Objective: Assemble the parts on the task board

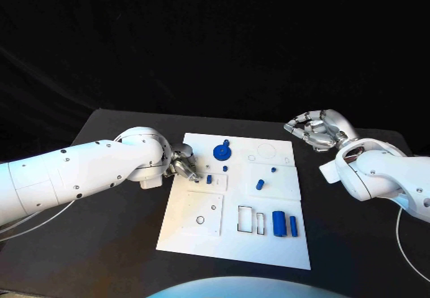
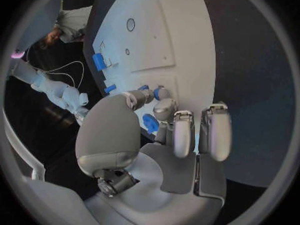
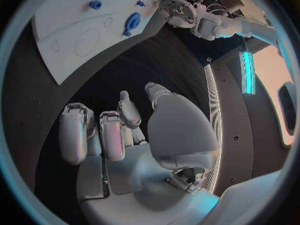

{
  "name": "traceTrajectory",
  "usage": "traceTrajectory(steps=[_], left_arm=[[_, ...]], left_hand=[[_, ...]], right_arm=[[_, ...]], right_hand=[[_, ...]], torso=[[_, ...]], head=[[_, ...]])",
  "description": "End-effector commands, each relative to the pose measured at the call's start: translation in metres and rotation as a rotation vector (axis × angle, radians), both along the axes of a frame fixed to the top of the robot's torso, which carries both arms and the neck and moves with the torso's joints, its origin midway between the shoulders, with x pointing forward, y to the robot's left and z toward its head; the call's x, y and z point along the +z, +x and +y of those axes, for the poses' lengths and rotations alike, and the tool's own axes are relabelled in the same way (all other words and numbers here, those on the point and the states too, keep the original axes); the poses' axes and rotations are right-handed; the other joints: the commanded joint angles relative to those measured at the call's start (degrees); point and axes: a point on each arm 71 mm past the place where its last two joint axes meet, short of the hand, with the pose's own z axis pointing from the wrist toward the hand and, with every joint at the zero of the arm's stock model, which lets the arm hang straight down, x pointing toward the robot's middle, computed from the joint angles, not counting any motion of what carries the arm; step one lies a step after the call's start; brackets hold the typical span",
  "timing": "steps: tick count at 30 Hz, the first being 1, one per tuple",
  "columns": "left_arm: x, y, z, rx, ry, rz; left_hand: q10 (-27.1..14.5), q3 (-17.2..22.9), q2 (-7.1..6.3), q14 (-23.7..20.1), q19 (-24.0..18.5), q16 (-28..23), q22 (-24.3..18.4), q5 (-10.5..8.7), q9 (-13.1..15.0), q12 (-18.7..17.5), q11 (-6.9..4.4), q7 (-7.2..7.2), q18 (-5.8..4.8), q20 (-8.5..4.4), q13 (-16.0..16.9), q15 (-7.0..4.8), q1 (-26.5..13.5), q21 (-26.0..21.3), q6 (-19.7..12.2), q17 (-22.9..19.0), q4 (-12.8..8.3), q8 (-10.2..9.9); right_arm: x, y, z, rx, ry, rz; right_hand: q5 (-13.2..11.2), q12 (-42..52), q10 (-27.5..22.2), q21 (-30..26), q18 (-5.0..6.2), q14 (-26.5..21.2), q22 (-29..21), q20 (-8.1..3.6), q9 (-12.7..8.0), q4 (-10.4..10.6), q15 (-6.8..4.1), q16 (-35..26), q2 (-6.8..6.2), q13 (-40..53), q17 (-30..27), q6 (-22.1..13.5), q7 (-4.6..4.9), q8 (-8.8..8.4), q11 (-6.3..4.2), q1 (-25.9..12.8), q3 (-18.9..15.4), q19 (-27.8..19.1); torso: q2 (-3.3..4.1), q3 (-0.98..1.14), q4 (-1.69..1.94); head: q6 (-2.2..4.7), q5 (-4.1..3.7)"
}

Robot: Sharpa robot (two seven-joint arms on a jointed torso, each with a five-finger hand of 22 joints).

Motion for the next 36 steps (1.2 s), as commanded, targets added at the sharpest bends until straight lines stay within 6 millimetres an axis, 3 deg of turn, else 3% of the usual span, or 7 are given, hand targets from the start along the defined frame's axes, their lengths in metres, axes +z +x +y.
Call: traceTrajectory(steps=[1,23,31,34,36], left_arm=[[-0.003,-0.001,0.001,0.024,-0.031,0.035],[-0.002,-0.004,0.014,0.089,-0.159,0.167],[0.012,0.002,0.021,0.06,-0.186,0.256],[0.017,0.006,0.022,0.036,-0.183,0.284],[0.021,0.01,0.023,0.023,-0.181,0.297]], left_hand=[[-0.5,5.3,2.02,5.5,-0.6,-0.5,4.3,0.14,0.1,-0.2,0.31,0.21,0.04,-0.06,-0.4,0.11,2.8,-0.4,-0.7,13.2,-4.3,-0.4],[-1.5,7.0,2.83,5.2,-1.7,-1.0,2.8,-0.49,0.1,-1.1,0.96,1.0,0.41,0.32,-1.9,0.57,3.0,-1.3,-2.1,12.2,-5.1,-1.2],[-2.8,5.8,3.79,4.9,-3.2,-1.5,0.7,-1.47,0.0,-2.3,1.47,1.52,0.9,0.73,-3.6,1.01,3.0,-2.6,-2.7,11.2,-5.0,-2.0],[-5.1,4.6,5.03,4.4,-4.9,-2.1,-1.5,-2.34,-0.6,-3.9,2.26,2.42,1.42,1.33,-6.0,1.67,3.9,-4.2,-4.2,9.9,-5.2,-3.9],[-5.2,4.5,5.13,4.4,-4.9,-2.1,-1.4,-2.44,-0.7,-3.8,2.32,2.49,1.41,1.41,-5.9,1.74,4.1,-4.2,-4.3,10.0,-5.3,-4.1]], right_arm=[[-0.001,0.0,0.001,0.015,-0.008,0.004],[-0.002,-0.001,0.001,0.016,-0.009,0.009],[-0.002,-0.001,0.001,0.016,-0.01,0.009],[-0.002,-0.001,0.001,0.016,-0.01,0.009],[-0.002,-0.001,0.001,0.016,-0.01,0.009]], right_hand=[[0.2,-0.3,-0.3,-0.2,0.58,3.7,7.0,0.13,-0.1,0.0,-0.47,-0.3,0.47,-0.1,4.6,-0.5,0.06,0.27,-0.01,-0.1,-0.2,-0.4],[0.2,-0.3,-0.3,-0.2,0.58,3.7,7.0,0.13,-0.1,0.0,-0.47,-0.3,0.47,-0.1,4.6,-0.5,0.06,0.27,-0.01,-0.1,-0.2,-0.4],[0.2,-0.3,-0.3,-0.2,0.58,3.7,7.0,0.13,-0.1,0.0,-0.47,-0.3,0.47,-0.1,4.6,-0.5,0.06,0.27,-0.01,-0.1,-0.2,-0.4],[0.2,-0.3,-0.3,-0.2,0.58,3.7,7.0,0.13,-0.1,0.0,-0.47,-0.3,0.47,-0.1,4.6,-0.5,0.06,0.27,-0.01,-0.1,-0.2,-0.4],[0.2,-0.3,-0.3,-0.2,0.58,3.7,7.0,0.13,-0.1,0.0,-0.47,-0.3,0.47,-0.1,4.6,-0.5,0.06,0.27,-0.01,-0.1,-0.2,-0.4]], torso=[[0.02,-0.02,-0.01],[-0.02,0.04,-0.02],[-0.03,0.07,-0.07],[0.03,0.01,-0.07],[0.04,0.03,-0.07]], head=[[-0.02,0.01],[-0.23,-0.35],[-0.21,-0.41],[-0.29,-0.42],[-0.29,-0.44]])
